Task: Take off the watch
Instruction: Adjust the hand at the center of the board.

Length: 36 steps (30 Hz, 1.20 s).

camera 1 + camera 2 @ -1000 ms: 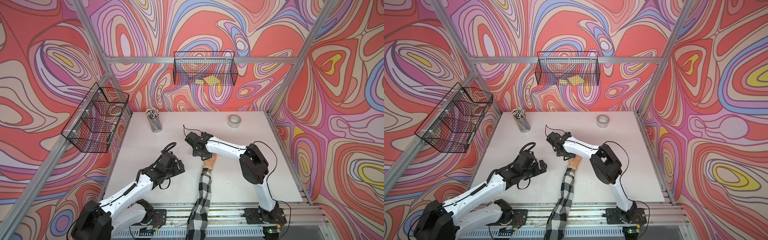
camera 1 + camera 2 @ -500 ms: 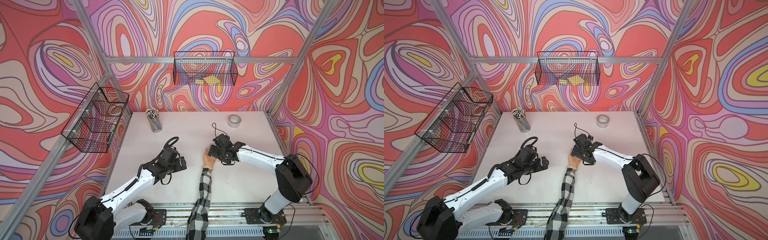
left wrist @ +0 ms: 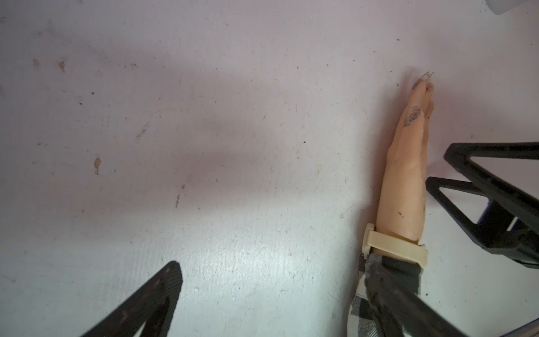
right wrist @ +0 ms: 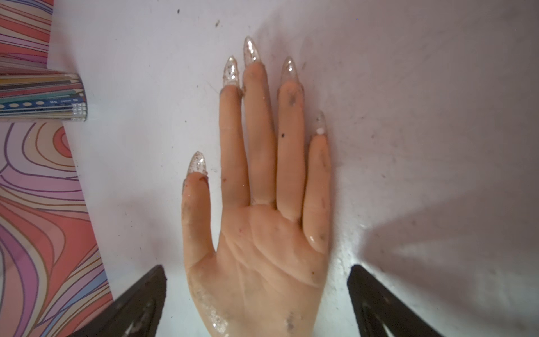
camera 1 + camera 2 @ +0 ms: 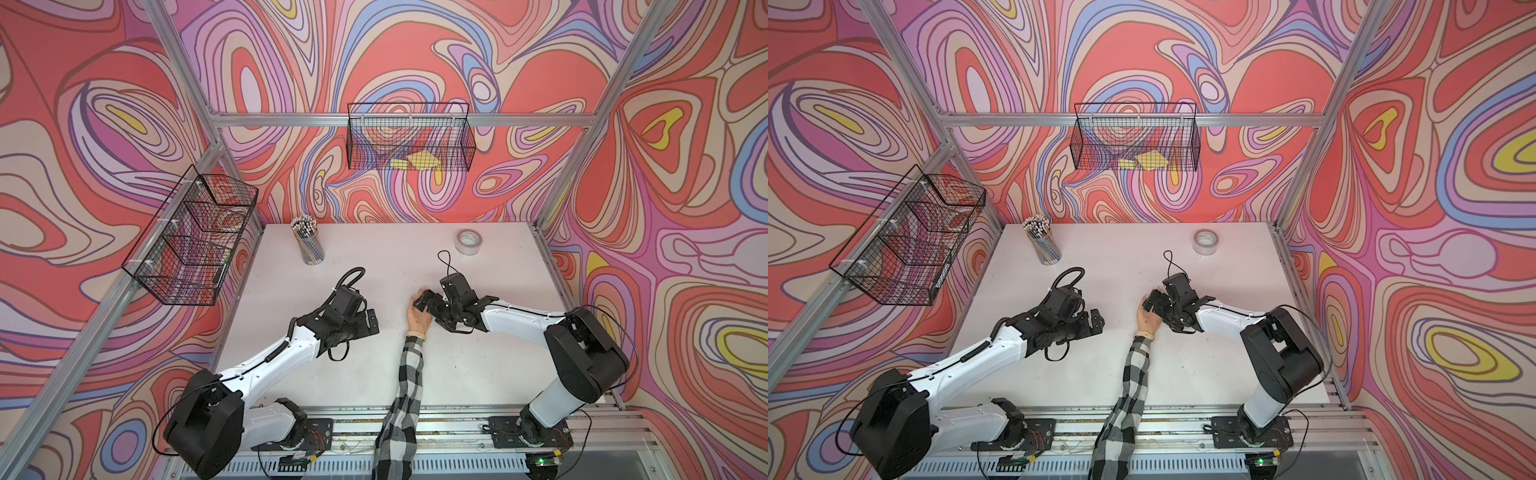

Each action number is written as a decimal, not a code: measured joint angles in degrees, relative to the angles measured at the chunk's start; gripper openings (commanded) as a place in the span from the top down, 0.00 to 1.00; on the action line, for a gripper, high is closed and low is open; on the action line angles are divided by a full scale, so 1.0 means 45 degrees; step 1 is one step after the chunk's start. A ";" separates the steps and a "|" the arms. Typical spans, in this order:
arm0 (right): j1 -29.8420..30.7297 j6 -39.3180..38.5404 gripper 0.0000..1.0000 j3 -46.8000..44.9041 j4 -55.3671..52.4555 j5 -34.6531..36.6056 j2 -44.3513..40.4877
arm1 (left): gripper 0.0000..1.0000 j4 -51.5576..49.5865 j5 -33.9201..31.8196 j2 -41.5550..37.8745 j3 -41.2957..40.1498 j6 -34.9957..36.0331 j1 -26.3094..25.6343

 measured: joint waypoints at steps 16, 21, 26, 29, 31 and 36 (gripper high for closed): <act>0.0000 -0.0005 0.04 0.2739 0.0680 -0.1719 0.2599 | 0.01 0.0753 0.0369 0.0257 -0.0335 -0.0364 0.0000; 0.0000 -0.0257 0.05 0.3628 0.0374 -0.1889 0.3351 | 0.00 0.0952 0.0423 0.0257 -0.0534 -0.0437 0.0000; -0.0005 -0.0831 0.04 0.3876 -0.0379 -0.1671 0.3376 | 0.01 0.1549 0.0593 0.0622 -0.0563 -0.0495 0.0000; -0.0044 -0.1161 0.04 0.3837 -0.0967 -0.1326 0.3288 | 0.00 0.1957 0.0811 0.1180 -0.0559 -0.0529 0.0000; -0.0117 -0.1370 0.03 0.3740 -0.1375 -0.1044 0.3084 | 0.01 0.2137 0.1005 0.1647 -0.0515 -0.0525 0.0000; -0.0287 -0.1724 0.04 0.3337 -0.2254 -0.0364 0.2127 | 0.01 0.2448 0.1423 0.2521 -0.0209 -0.0525 0.0000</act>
